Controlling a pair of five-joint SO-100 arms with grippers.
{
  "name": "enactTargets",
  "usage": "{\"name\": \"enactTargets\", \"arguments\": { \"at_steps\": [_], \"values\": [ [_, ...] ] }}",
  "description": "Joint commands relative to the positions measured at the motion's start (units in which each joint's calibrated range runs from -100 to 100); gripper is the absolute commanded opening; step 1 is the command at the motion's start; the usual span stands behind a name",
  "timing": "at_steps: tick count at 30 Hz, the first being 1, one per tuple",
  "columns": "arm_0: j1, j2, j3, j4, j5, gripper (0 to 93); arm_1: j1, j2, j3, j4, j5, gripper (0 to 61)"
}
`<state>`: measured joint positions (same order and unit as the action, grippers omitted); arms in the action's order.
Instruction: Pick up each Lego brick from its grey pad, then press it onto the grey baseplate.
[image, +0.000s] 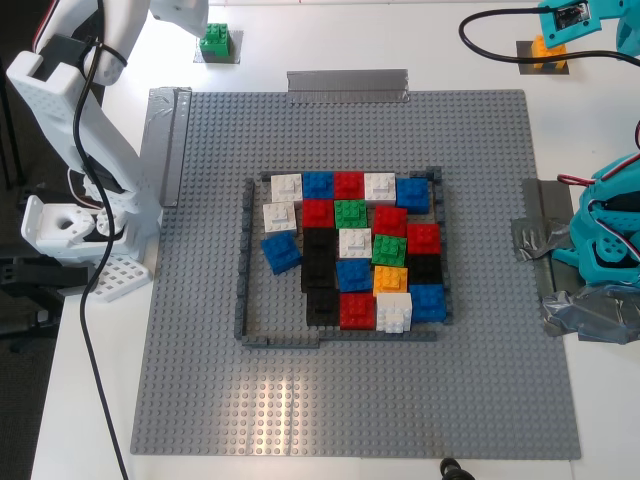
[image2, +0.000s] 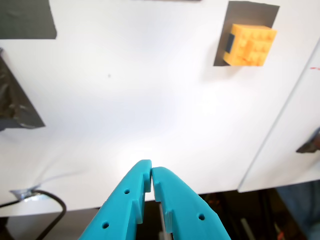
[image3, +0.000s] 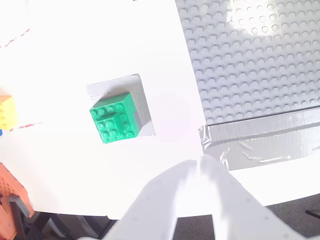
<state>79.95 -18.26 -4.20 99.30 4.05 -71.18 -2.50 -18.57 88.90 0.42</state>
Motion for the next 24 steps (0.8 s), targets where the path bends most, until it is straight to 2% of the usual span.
{"name": "enactTargets", "arguments": {
  "at_steps": [1, 24],
  "values": [
    [0.2, -0.3, -0.1, 0.7, 0.4, 0.0, -0.5, -0.7, -4.7, 0.6, 0.0, 0.2],
    [0.2, -0.4, 0.0, 0.7, 0.0, 0.0, -0.6, -0.8, -4.8, 2.4, 0.5, 0.2]
  ]
}}
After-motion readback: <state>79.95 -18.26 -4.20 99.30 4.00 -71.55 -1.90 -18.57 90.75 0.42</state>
